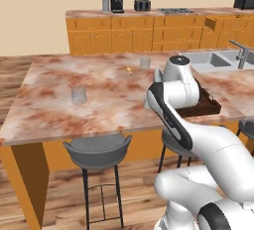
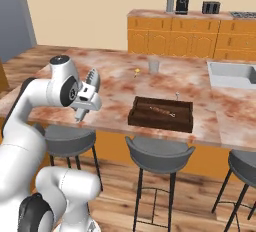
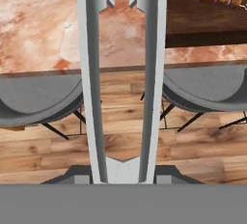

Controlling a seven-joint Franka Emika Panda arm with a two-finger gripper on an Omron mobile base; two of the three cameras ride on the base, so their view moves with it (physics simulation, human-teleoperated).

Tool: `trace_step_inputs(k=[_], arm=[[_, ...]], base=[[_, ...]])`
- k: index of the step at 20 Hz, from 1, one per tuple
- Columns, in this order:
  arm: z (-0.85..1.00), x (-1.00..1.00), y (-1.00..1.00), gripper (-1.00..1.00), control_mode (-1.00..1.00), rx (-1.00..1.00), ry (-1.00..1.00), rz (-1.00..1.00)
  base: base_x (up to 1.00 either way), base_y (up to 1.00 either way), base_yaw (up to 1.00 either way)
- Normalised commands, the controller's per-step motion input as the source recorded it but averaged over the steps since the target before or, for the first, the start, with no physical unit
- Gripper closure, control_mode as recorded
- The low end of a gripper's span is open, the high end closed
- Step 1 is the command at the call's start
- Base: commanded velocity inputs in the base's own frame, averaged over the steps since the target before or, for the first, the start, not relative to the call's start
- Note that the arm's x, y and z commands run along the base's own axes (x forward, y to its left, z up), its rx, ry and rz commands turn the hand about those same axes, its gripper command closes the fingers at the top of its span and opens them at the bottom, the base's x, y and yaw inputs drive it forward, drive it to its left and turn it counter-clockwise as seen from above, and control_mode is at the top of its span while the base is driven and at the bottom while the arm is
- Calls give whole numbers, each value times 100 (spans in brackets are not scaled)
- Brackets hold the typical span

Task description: Take the tongs from the drawer on the right and place them on the dining counter next to the tray containing the kebab skewer.

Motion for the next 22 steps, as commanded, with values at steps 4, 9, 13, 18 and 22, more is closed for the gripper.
trace_step_inputs(k=[4,9,13,18,22], arm=[[0,0,0,100,100,0,0,0],[0,0,0,100,100,0,0,0],[0,0,0,100,100,0,0,0],[0,0,0,100,100,0,0,0],[0,0,0,100,100,0,0,0]], base=[[5,-3,0],[72,-7,0],[75,-33,2],[54,-39,0],[46,-38,0]])
